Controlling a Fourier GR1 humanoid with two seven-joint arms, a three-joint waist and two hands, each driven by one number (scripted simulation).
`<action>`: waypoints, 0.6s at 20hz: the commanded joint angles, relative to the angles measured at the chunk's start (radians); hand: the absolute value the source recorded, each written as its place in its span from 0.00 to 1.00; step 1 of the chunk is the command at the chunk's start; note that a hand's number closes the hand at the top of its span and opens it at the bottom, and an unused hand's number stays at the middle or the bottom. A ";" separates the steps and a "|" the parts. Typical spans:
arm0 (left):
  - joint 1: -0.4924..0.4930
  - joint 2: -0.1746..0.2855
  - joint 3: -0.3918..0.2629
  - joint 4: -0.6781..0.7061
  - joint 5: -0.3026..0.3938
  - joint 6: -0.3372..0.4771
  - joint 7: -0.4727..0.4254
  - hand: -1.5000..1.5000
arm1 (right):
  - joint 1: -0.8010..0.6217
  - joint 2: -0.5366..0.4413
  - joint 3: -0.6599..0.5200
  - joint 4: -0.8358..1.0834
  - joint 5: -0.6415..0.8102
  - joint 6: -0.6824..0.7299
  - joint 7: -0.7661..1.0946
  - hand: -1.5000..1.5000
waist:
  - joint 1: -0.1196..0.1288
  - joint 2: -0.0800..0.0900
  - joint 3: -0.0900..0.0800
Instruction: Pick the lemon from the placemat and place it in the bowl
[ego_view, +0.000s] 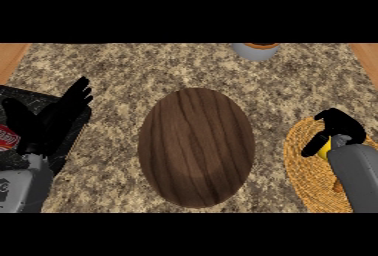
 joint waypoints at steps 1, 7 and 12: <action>0.038 -0.010 0.012 -0.026 -0.011 -0.012 -0.012 0.50 | 0.014 0.035 0.022 -0.058 0.043 -0.018 0.006 1.00 | -0.001 0.000 0.001; -0.015 -0.008 0.040 -0.007 -0.011 -0.021 0.015 0.50 | -0.020 0.013 -0.014 0.113 0.101 -0.112 -0.150 1.00 | 0.002 0.002 0.001; -0.049 -0.050 0.014 0.048 -0.060 0.001 0.013 0.50 | -0.036 0.015 -0.022 0.119 0.128 -0.115 -0.183 1.00 | -0.001 0.002 0.001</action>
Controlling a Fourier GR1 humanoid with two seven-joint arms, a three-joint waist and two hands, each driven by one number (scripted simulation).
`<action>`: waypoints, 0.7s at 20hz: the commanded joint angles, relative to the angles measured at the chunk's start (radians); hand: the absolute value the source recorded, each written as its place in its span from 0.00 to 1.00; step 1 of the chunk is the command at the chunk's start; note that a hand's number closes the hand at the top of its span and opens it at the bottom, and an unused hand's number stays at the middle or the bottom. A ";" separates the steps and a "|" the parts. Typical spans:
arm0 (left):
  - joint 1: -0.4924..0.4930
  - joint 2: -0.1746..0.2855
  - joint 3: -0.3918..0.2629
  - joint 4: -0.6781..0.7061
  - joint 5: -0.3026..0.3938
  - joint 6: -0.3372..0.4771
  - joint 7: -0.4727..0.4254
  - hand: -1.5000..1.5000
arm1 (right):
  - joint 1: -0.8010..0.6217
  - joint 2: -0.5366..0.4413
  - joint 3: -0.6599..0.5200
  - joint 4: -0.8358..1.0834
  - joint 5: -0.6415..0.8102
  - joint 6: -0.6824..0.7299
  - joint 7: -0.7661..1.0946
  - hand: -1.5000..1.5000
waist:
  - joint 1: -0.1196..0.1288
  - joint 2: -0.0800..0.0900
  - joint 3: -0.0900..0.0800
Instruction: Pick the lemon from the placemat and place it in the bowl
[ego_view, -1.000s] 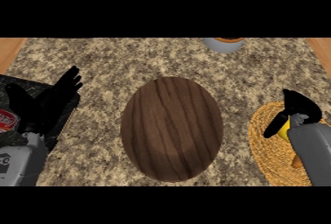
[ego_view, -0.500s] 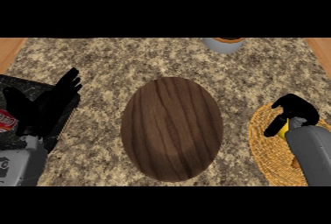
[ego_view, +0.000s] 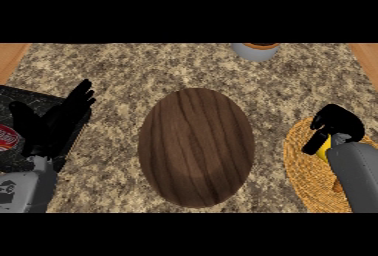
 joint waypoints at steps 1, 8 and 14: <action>-0.043 0.016 0.040 0.003 0.024 -0.014 0.037 0.50 | 0.046 0.005 0.009 -0.141 0.006 0.056 0.030 1.00 | -0.006 0.002 0.004; 0.013 -0.005 0.028 -0.030 0.014 -0.011 0.015 0.50 | 0.082 -0.100 0.100 -0.160 -0.049 0.111 -0.427 1.00 | -0.003 -0.002 0.006; 0.010 -0.006 0.026 -0.010 0.004 -0.011 -0.004 0.50 | 0.132 -0.247 0.205 -0.277 -0.109 0.138 -0.926 1.00 | -0.020 0.000 0.006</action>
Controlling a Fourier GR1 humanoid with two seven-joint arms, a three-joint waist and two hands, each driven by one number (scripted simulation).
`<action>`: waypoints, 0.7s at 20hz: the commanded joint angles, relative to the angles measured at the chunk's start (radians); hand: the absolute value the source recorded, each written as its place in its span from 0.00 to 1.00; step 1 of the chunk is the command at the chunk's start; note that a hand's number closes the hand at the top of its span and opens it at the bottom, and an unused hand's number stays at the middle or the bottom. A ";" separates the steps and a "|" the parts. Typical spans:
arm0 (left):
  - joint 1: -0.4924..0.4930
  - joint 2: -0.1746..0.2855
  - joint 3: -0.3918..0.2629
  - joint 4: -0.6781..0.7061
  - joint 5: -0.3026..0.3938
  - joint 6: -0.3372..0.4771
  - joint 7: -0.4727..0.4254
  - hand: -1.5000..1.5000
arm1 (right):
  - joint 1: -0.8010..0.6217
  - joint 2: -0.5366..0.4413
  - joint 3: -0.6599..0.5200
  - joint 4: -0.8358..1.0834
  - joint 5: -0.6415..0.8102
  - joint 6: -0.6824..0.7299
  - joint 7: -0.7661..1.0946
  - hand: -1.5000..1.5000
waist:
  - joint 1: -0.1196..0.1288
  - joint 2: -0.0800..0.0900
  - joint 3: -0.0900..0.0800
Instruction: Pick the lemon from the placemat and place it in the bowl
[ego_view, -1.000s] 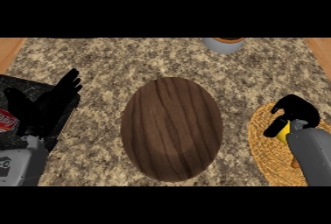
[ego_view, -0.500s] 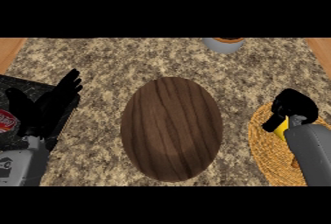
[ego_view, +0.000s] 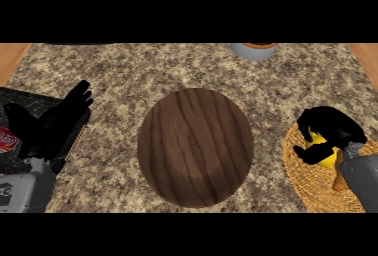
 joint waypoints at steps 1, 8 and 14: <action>-0.019 -0.003 -0.004 -0.032 0.003 0.018 0.055 0.50 | 0.044 -0.143 0.009 -0.058 -0.059 0.008 -0.346 1.00 | -0.008 -0.001 0.001; 0.015 0.013 0.019 -0.052 0.014 0.002 0.054 0.50 | 0.195 -0.331 -0.170 -0.297 -0.198 0.075 -0.530 1.00 | -0.019 -0.004 -0.003; 0.014 -0.002 0.020 -0.021 -0.001 0.001 0.005 0.50 | 0.202 -0.391 -0.365 -0.509 -0.333 0.212 -0.460 1.00 | -0.016 -0.002 -0.004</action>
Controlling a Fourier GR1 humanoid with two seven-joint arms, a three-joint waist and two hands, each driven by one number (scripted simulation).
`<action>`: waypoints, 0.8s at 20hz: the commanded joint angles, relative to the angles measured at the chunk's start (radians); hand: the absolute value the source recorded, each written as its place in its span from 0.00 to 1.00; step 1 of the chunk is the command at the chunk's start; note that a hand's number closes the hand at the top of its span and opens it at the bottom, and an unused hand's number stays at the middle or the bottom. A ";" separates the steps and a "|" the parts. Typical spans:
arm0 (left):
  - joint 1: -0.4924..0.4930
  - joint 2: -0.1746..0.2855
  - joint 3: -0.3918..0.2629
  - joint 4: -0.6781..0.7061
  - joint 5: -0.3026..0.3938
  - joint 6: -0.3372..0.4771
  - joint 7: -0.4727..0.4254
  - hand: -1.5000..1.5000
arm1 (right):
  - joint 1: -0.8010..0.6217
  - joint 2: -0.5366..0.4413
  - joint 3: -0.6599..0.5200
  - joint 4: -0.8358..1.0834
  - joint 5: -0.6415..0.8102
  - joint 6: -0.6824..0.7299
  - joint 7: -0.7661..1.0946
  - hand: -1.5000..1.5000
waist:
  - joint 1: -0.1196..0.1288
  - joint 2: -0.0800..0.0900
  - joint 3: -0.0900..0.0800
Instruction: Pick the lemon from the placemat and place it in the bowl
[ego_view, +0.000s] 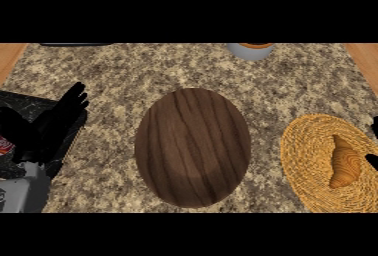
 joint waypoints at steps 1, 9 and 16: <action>0.034 0.010 0.014 0.016 0.004 -0.026 -0.039 0.50 | 0.030 -0.048 -0.128 -0.188 -0.094 0.100 0.056 1.00 | 0.000 0.000 -0.001; -0.072 0.002 0.017 0.091 -0.010 -0.010 -0.015 0.50 | -0.055 -0.014 -0.266 -0.357 -0.365 0.337 0.251 1.00 | 0.010 0.005 -0.001; -0.046 -0.003 -0.003 0.031 -0.013 -0.018 0.016 0.50 | -0.212 0.108 -0.127 -0.472 -0.683 0.309 0.735 1.00 | 0.024 0.002 -0.004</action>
